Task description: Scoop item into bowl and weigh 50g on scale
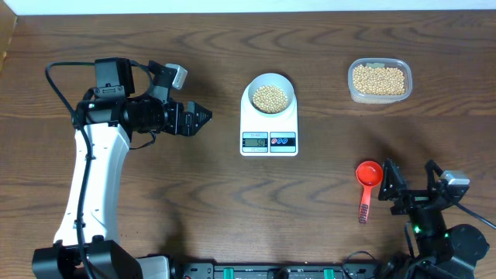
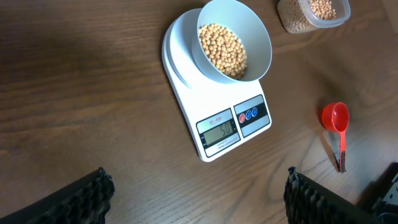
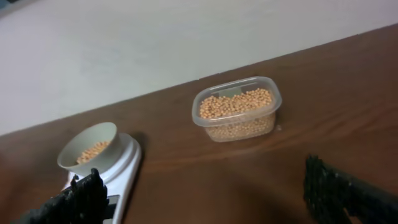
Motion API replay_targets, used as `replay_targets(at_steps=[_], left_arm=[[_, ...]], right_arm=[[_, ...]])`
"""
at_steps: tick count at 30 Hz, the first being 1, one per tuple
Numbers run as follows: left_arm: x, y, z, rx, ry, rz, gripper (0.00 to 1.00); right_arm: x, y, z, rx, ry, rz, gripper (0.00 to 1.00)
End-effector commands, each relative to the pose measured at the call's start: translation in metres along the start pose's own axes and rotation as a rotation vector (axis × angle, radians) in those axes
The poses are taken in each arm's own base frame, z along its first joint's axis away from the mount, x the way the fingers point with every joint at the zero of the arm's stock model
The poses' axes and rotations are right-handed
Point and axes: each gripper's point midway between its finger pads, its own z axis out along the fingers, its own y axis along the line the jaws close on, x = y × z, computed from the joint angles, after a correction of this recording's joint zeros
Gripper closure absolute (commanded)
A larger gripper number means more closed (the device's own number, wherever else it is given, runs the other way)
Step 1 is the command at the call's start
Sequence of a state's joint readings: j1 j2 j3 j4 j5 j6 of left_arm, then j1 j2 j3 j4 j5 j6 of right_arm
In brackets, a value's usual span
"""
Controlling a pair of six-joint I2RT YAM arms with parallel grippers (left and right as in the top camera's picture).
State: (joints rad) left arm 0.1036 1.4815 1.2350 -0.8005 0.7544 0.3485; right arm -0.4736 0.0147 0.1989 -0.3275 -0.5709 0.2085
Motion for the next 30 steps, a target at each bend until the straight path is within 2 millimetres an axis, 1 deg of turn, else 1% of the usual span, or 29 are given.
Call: replay_targets(at_steps=[1,6,8,12,17,30], left_arm=[[-0.007,-0.004,-0.007,0.002,-0.028,0.034,0.1],[-0.007,-0.004,-0.007,0.002,-0.028,0.034,0.1],[-0.007,-0.004,-0.007,0.002,-0.028,0.034,0.1],[-0.007,-0.005,-0.007,0.003,-0.028,0.034,0.1],[-0.007,-0.004,-0.007,0.002,-0.028,0.034,0.1],[-0.007,-0.004,-0.007,0.002,-0.028,0.034,0.1]], right_arm=[[0.009,-0.008,0.003,0.034,0.008,-0.098,0.01],[0.025,-0.025,0.014,0.07,-0.011,-0.109,0.01],[0.021,-0.025,0.014,0.068,-0.03,-0.168,0.01],[0.02,-0.031,0.014,0.105,-0.037,-0.194,0.01],[0.014,-0.032,0.017,0.104,-0.099,-0.292,0.01],[0.014,-0.034,0.017,0.112,-0.097,-0.3,0.01]])
